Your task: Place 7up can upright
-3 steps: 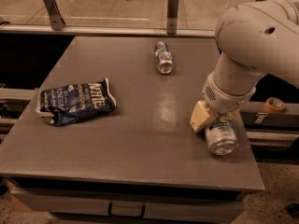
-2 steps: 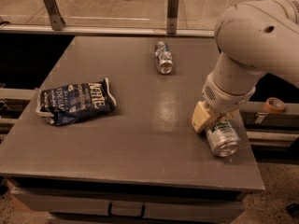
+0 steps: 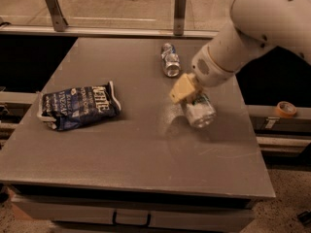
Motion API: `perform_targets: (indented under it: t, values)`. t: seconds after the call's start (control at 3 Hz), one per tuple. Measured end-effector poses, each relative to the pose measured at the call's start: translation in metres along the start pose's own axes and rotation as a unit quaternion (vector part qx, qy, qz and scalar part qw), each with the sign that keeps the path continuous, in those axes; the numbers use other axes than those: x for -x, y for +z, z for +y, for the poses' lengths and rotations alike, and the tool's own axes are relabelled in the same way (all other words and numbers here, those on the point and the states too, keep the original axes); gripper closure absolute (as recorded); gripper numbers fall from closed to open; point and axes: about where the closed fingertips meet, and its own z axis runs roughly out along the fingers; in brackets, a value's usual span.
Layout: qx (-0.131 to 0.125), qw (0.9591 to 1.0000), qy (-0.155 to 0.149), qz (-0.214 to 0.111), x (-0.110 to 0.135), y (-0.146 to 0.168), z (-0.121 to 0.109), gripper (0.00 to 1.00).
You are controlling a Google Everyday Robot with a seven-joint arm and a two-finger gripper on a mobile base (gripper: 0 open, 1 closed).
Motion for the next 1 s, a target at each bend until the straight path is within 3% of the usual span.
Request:
perform_targets:
  t: [0.33,0.67,1.0]
  values:
    - [0.04,0.9968,-0.035,-0.059,0.0424,-0.0229,0.0179,1.0]
    - [0.04,0.9968,-0.035,-0.059,0.0424,-0.0234,0.0182,1.0]
    - [0.053,0.9944,-0.046,-0.079,0.0475,-0.0251,0.0207,1.0]
